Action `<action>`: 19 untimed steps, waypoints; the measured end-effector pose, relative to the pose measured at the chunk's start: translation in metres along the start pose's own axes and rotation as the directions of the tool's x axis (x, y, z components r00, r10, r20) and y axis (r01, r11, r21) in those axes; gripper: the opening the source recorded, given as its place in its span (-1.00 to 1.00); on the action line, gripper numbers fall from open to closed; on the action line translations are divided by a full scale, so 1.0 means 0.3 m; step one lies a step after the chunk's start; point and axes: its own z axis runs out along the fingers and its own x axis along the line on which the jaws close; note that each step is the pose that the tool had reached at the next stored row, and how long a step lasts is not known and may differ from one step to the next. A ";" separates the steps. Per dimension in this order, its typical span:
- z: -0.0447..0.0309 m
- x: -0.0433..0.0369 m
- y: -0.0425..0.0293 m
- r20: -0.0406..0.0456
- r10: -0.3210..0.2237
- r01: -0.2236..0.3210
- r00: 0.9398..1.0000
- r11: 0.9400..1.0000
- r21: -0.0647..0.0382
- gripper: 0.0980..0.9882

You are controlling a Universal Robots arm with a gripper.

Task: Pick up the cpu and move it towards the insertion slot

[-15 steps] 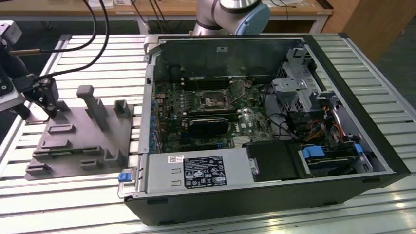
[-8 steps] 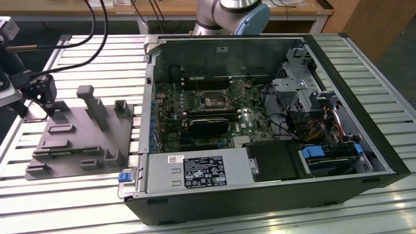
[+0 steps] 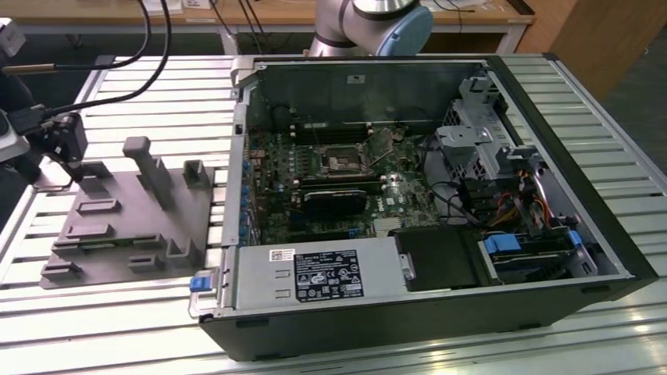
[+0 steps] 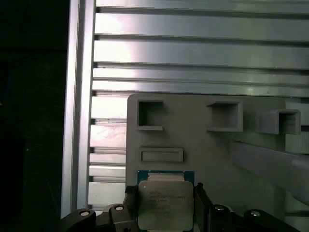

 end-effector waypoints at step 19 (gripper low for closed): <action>-0.086 0.000 0.004 0.000 0.000 0.000 1.000 1.000 0.000 0.00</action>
